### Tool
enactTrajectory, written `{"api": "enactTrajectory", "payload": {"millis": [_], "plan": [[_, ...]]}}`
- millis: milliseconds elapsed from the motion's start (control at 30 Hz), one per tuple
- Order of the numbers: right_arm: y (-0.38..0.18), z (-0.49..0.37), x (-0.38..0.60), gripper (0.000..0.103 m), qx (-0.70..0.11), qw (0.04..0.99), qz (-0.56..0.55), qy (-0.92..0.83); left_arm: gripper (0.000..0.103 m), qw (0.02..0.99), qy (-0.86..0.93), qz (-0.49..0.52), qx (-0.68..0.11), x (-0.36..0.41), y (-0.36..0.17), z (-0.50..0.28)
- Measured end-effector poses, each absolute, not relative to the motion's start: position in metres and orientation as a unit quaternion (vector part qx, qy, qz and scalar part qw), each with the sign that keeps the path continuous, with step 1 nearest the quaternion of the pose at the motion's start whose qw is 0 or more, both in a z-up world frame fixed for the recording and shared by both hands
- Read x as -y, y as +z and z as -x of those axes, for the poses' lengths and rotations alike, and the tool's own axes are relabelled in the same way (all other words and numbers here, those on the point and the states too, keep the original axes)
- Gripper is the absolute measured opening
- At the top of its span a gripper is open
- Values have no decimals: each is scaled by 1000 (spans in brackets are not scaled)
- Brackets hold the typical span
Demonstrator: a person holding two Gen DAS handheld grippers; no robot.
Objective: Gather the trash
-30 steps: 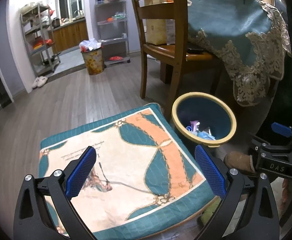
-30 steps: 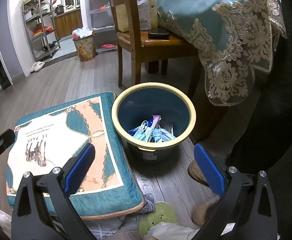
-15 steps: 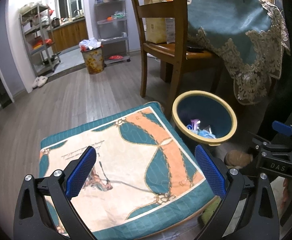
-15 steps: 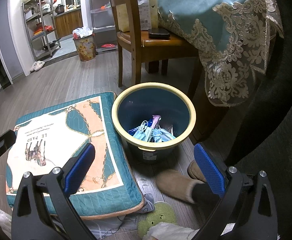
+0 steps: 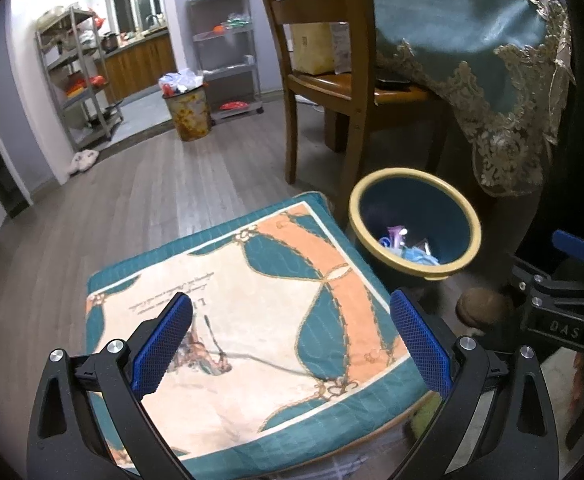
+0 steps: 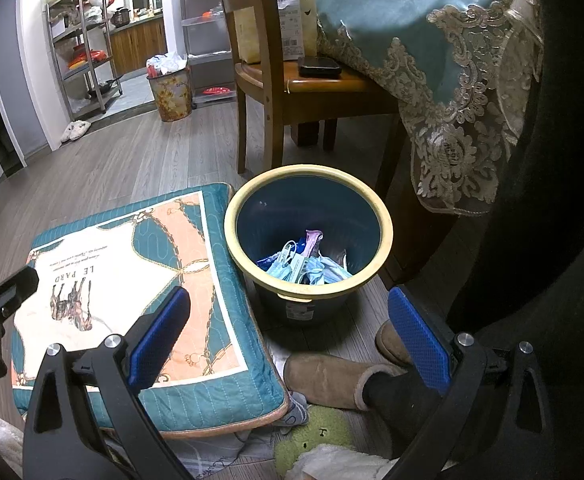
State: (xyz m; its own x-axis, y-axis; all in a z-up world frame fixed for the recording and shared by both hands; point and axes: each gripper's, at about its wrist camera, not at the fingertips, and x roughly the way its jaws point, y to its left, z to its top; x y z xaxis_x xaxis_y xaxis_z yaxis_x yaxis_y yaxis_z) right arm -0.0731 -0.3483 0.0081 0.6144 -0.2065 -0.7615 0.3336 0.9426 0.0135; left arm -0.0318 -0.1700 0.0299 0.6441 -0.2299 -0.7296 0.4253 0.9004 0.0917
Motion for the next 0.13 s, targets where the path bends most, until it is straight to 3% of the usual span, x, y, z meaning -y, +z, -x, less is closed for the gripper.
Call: {"api": "enactTrajectory", "payload": {"millis": [133], "plan": [[9,72,344,97,-413,896,-76,-146,98,897,-174,-113,-389,164,30,28]]}}
